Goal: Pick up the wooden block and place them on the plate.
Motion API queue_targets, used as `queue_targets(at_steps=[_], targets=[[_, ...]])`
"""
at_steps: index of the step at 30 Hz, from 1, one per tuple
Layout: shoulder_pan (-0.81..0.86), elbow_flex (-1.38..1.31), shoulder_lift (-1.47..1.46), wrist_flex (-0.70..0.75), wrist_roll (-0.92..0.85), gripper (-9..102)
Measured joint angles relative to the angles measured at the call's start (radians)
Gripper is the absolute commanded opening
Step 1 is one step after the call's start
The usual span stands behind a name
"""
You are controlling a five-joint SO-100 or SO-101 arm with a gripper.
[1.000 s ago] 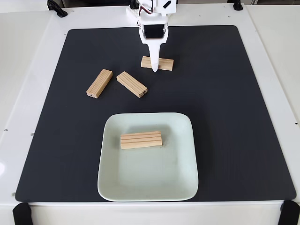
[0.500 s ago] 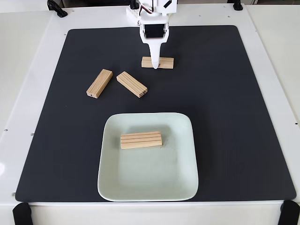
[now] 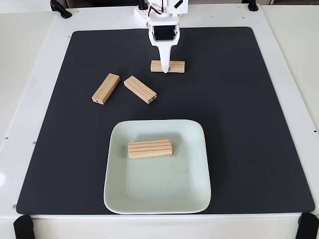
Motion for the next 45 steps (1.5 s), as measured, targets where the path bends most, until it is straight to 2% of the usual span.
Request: queue_targets(at_steps=[6,16,23,28,45], targets=[[0.043,-0.095,0.0,0.046,-0.018,2],[0.078,-0.491,0.0,0.307,-0.012,2],[0.069,-0.71,-0.002,0.431,-0.012,2],[0.069,-0.804,-0.049,0.442,-0.012,2],[0.067,-1.246,-0.568,0.443,-0.012,2]])
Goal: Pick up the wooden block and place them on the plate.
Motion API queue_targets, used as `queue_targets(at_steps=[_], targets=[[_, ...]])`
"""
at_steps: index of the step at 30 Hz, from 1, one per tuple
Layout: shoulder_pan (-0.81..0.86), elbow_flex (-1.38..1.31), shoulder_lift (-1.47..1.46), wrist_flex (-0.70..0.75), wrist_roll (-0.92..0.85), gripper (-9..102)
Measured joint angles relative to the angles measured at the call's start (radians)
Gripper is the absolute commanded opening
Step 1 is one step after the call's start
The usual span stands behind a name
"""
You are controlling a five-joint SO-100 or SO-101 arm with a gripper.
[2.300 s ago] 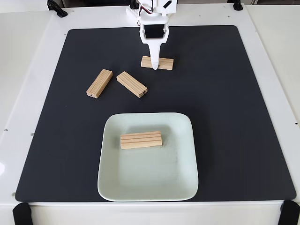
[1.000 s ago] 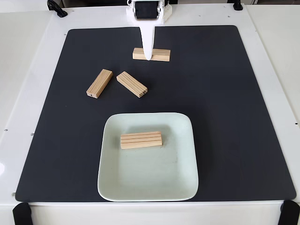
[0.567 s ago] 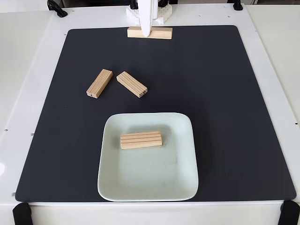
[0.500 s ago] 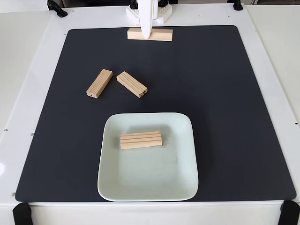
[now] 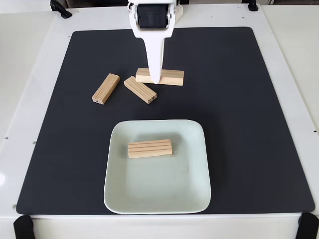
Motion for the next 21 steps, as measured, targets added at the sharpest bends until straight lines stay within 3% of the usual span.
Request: queue_targets(at_steps=[10,21], targets=[[0.026,-0.215,-0.221,-0.008,0.0,2],[0.048,-0.222,-0.262,-0.267,-0.112,2]])
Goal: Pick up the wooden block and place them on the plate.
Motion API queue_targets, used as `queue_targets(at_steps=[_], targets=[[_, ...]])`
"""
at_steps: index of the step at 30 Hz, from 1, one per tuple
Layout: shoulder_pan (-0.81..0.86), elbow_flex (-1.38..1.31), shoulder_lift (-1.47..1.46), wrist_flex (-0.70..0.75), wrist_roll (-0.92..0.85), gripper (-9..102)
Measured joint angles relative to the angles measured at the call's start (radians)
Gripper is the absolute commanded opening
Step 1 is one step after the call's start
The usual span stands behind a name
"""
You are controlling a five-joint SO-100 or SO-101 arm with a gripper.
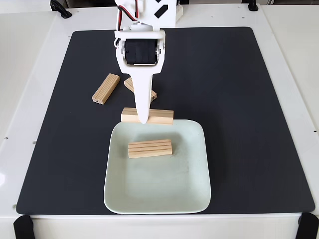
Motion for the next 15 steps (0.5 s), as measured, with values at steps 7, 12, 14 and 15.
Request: queue_targets(at_steps=[7,12,14,15], targets=[[0.003,-0.011,-0.086,-0.012,0.0,2],[0.02,-0.011,-0.101,-0.017,-0.002,2],[0.02,-0.011,-0.101,-0.017,-0.002,2],[0.02,-0.011,-0.101,-0.017,-0.002,2]])
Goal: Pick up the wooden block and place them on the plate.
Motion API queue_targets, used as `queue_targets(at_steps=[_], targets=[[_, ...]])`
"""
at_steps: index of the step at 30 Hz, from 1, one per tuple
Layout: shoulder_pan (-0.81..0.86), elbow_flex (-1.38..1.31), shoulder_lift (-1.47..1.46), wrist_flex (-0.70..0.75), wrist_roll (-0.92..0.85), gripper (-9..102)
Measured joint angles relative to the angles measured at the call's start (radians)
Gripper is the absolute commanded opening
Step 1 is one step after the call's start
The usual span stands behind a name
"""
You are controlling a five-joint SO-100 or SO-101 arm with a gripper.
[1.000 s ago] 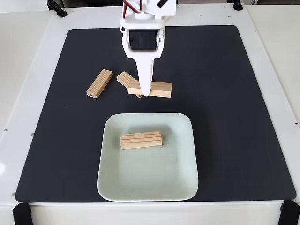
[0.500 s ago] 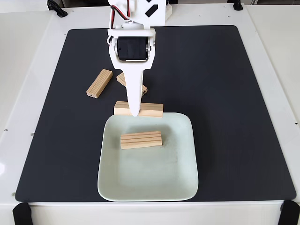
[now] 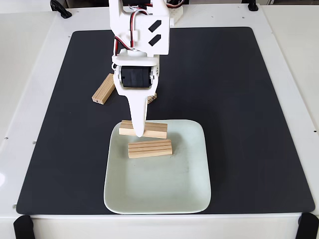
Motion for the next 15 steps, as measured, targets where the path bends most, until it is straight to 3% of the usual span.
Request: queue_targets(at_steps=[10,15], targets=[[-0.008,-0.017,-0.078,-0.006,0.0,2],[-0.008,-0.049,-0.086,-0.034,0.0,8]])
